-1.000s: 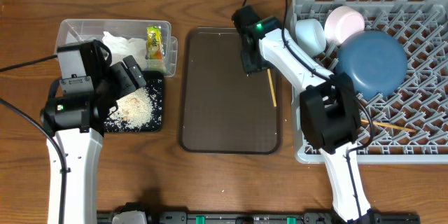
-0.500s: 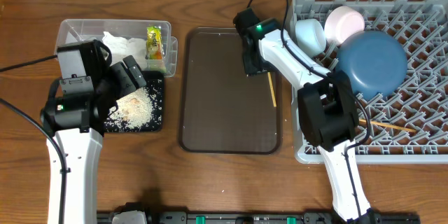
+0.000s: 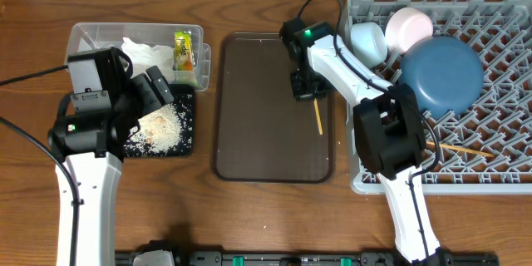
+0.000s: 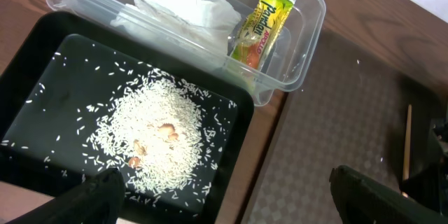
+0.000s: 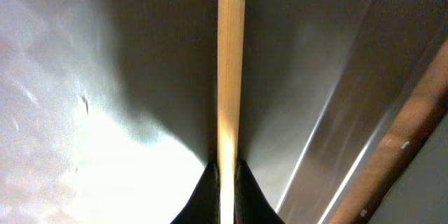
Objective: Sort waste into correct bins and load items into the dishwasher rack
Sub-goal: 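Carry the second chopstick into the rack and lay it down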
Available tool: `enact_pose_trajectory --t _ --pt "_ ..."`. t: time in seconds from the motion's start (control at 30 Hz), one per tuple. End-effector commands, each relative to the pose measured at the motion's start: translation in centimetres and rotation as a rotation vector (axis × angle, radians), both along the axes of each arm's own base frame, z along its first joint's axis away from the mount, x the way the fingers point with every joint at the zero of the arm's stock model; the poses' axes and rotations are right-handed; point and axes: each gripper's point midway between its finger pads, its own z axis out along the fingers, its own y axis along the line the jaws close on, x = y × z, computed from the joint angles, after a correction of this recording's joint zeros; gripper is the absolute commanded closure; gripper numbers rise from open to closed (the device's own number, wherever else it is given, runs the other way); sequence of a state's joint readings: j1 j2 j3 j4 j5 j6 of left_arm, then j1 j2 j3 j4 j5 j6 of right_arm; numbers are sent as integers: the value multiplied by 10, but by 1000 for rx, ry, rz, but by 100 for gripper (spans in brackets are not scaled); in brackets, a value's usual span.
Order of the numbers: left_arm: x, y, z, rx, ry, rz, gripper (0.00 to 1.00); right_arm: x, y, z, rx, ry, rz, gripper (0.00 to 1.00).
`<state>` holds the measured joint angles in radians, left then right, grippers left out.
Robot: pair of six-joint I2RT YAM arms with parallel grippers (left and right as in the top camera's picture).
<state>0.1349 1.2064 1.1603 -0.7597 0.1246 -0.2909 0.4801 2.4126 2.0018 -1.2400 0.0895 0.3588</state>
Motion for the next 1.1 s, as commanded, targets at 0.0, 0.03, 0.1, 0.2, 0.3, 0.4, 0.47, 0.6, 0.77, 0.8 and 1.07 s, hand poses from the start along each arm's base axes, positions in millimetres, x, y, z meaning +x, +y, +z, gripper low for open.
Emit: enact_pose_trajectory --t 0.0,0.03,0.1,0.2,0.3,0.4,0.47,0.6,0.77,0.8,1.07 --pt "2 3 6 11 -13 1 4 -16 13 -16 26 72 11 99" --pt "2 3 6 11 -13 1 4 -18 16 -16 26 72 20 99" --pt "2 3 6 11 -13 1 4 -20 24 -16 30 66 47 99" --pt "2 3 6 11 -13 1 4 -18 38 -6 50 34 123 99" --pt "2 3 6 11 -13 1 4 -14 50 23 81 -29 150 99" --pt "2 3 6 11 -13 1 4 -7 57 68 135 -127 156 99" --pt "2 3 6 11 -13 1 4 -2 57 103 172 -202 154 99" --pt "2 3 6 11 -13 1 4 9 24 171 151 -385 -11 99" --pt "2 3 6 11 -13 1 4 10 -57 222 68 -514 -380 99" --pt "2 3 6 11 -13 1 4 9 -76 225 46 -520 -471 99" --pt "2 3 6 11 -13 1 4 -24 -203 210 -105 -413 -1113 99"
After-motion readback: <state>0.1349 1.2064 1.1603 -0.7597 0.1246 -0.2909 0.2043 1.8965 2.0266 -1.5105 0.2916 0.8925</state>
